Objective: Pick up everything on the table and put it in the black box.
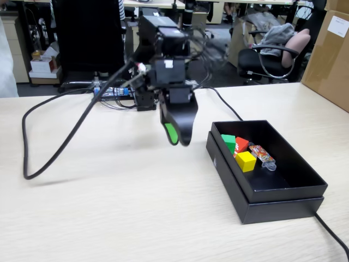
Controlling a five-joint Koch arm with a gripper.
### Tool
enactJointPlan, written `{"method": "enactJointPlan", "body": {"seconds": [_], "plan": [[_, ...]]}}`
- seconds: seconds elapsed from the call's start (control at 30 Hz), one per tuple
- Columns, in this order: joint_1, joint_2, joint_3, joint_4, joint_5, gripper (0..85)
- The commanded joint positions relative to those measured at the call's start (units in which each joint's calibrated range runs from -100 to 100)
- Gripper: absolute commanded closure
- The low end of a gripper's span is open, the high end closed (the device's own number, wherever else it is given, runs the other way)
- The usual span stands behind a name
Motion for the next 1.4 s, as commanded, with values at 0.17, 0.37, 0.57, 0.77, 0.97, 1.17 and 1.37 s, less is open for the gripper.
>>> {"method": "enactJointPlan", "body": {"seconds": [0.17, 0.37, 0.57, 0.77, 0.97, 1.17, 1.37], "plan": [[-0.4, -16.4, -25.5, 19.1, -2.1, 43.9], [0.9, -29.1, -44.4, 30.5, -2.2, 43.9], [1.6, -36.1, -56.8, 36.5, -2.0, 43.9], [2.2, -42.5, -65.3, 39.5, -1.5, 43.9], [2.2, -45.6, -72.7, 46.6, -1.8, 43.9], [2.2, -47.6, -78.6, 52.7, -1.9, 43.9], [2.4, -46.7, -82.4, 56.4, -1.4, 43.9]]}}
